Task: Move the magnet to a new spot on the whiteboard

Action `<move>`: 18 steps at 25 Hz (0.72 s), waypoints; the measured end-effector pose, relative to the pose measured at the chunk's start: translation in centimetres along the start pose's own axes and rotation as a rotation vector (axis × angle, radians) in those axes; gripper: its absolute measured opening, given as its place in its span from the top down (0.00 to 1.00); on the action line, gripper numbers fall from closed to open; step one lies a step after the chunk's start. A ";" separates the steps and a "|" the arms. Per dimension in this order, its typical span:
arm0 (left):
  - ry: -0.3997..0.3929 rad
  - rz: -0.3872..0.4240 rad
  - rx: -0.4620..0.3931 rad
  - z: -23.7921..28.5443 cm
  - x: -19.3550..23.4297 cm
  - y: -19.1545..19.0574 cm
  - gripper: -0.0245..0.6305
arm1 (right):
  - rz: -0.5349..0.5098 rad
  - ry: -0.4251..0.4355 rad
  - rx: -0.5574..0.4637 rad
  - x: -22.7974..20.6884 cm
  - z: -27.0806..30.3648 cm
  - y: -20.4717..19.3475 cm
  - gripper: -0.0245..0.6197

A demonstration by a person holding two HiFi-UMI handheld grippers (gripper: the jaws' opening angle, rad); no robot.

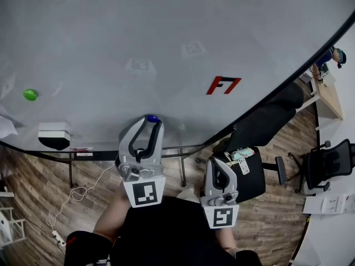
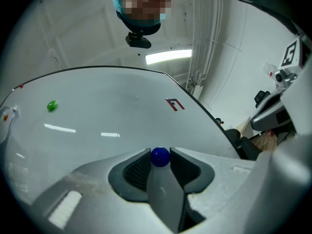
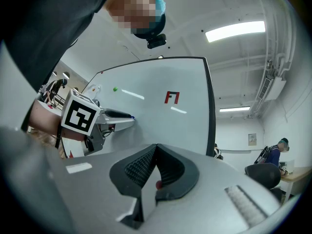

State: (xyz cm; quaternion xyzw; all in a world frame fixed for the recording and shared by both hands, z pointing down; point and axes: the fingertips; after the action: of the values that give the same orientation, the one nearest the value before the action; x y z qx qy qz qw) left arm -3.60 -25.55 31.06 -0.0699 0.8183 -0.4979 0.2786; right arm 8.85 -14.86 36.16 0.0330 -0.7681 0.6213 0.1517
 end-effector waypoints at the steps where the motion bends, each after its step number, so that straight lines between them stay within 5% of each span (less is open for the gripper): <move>1: 0.004 0.002 0.000 0.0 0.0 0.0 0.76 | -0.001 0.002 0.002 0.0 0.0 -0.1 0.96; 18: 0.099 0.001 0.028 0.2 0.1 0.0 0.76 | -0.010 0.012 0.011 -0.4 -0.2 -0.3 0.96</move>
State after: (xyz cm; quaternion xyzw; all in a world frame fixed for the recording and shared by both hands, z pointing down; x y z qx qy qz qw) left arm -3.54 -25.76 30.93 -0.0411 0.8241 -0.5118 0.2391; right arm 9.31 -14.78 36.37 0.0340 -0.7635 0.6250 0.1589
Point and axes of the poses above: the fingertips, and each gripper's own axes: z forward along the fingers, x to its left, y out of its top, and after that the axes turned 1 degree about x, right-handed
